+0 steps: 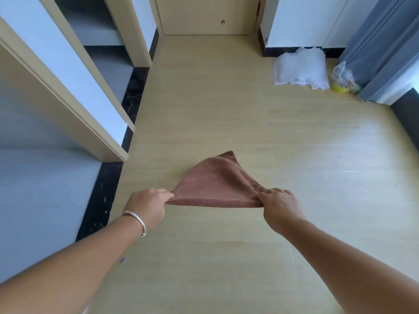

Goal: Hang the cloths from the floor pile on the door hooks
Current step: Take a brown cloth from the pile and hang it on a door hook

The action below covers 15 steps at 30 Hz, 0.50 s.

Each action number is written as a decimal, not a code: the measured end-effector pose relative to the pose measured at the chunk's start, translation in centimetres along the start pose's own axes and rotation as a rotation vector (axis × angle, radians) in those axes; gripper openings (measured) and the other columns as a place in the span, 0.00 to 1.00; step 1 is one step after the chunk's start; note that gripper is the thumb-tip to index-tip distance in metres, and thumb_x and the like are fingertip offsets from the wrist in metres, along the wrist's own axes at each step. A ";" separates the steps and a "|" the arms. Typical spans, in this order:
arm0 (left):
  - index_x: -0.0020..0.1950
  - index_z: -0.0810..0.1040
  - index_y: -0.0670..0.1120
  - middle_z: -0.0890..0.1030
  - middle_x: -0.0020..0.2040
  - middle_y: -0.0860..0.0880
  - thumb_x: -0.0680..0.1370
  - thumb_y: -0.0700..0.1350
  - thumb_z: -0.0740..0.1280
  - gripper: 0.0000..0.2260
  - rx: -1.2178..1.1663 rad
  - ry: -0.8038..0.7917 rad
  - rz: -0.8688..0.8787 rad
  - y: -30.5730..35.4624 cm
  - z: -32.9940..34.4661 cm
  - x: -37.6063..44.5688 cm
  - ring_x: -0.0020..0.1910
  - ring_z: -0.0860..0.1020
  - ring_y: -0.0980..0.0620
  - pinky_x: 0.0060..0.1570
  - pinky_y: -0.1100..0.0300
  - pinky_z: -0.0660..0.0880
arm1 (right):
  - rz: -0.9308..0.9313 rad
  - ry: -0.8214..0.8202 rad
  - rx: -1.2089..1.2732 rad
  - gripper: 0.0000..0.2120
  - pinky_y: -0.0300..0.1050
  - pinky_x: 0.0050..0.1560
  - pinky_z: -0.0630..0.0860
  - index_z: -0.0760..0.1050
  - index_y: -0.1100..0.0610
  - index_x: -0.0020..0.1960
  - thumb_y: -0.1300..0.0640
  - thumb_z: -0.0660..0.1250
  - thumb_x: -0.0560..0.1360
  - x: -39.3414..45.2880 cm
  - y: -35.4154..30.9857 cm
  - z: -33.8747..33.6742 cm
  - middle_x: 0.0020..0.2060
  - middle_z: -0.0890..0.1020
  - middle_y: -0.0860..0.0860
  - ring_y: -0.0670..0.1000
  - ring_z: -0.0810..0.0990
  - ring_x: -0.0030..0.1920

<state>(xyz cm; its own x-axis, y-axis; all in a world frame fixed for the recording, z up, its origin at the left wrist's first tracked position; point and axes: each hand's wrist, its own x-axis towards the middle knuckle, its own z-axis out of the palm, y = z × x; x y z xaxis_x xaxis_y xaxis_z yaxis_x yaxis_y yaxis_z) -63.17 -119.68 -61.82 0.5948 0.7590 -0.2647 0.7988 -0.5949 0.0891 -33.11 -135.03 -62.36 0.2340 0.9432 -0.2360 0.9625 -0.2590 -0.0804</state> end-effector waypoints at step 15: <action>0.59 0.77 0.57 0.77 0.56 0.55 0.71 0.37 0.58 0.22 -0.064 -0.555 -0.113 2.3 29.7 -17.1 0.56 0.76 0.50 0.50 0.57 0.71 | 0.081 -0.534 -0.060 0.20 0.45 0.54 0.68 0.76 0.47 0.55 0.63 0.53 0.71 -17.3 -4.1 28.9 0.52 0.80 0.45 0.51 0.76 0.56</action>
<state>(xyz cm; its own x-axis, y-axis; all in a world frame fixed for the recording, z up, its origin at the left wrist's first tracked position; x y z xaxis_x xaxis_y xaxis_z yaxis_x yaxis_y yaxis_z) -74.15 -141.91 -85.58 0.3826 0.5538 -0.7396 0.8690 -0.4875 0.0846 -45.03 -156.27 -85.90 0.2207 0.6795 -0.6997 0.9540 -0.2996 0.0099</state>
